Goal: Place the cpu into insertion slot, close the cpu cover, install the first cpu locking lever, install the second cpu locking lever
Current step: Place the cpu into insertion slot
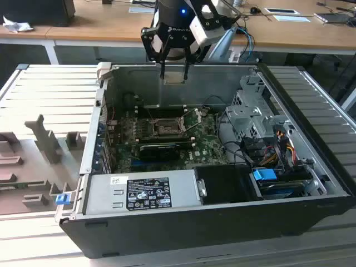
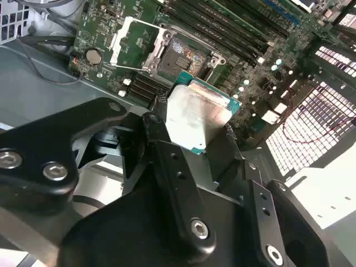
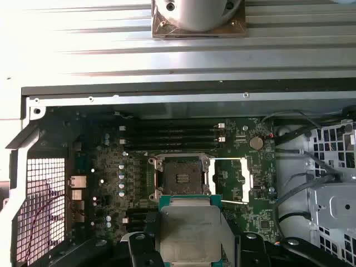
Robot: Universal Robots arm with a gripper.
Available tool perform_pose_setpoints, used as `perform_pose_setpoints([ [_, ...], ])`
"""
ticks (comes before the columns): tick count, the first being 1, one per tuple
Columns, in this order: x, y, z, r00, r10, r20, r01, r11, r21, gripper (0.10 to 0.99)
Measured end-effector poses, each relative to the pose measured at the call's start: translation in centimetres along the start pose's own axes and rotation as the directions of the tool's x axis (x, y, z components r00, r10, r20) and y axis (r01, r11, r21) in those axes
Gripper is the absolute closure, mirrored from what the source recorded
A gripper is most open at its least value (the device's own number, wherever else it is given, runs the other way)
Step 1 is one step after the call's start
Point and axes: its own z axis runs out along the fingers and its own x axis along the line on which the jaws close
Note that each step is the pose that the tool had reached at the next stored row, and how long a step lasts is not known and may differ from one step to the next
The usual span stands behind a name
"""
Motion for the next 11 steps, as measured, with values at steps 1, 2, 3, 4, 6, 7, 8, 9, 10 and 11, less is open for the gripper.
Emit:
perform_pose_setpoints([
  [1, 0.0, 0.0, 0.0, 1.0, 0.001, 0.0, -0.001, 1.0, 0.0, 0.557],
  [2, 0.0, 0.0, 0.0, 1.0, 0.003, 0.0002, -0.003, 1.0, 0.0, 0.557],
  [3, 0.0, 0.0, 0.0, 1.0, 0.006, 0.0004, -0.006, 1.0, 0.0, 0.557],
  [4, 0.0, 0.0, 0.0, 1.0, 0.008, 0.0006, -0.008, 1.0, 0.0, 0.557],
  [6, 0.0, 0.0, 0.0, 0.9999, 0.011, 0.0009, -0.011, 0.9999, 0.0, 0.557],
  [7, 0.0, 0.0, 0.0, 0.9999, 0.013, 0.001, -0.013, 0.9999, 0.0, 0.557],
  [8, 0.0, 0.0, 0.0, 0.9999, 0.014, 0.0012, -0.014, 0.9999, 0.0, 0.557],
  [9, 0.0, 0.0, 0.0, 0.9999, 0.015, 0.0013, -0.015, 0.9999, 0.0, 0.557],
  [10, 0.0, 0.0, 0.0, 0.9999, 0.015, 0.0013, -0.015, 0.9999, 0.0, 0.557],
  [11, 0.0, 0.0, 0.0, 0.9999, 0.017, 0.0014, -0.017, 0.9999, 0.0, 0.557],
])
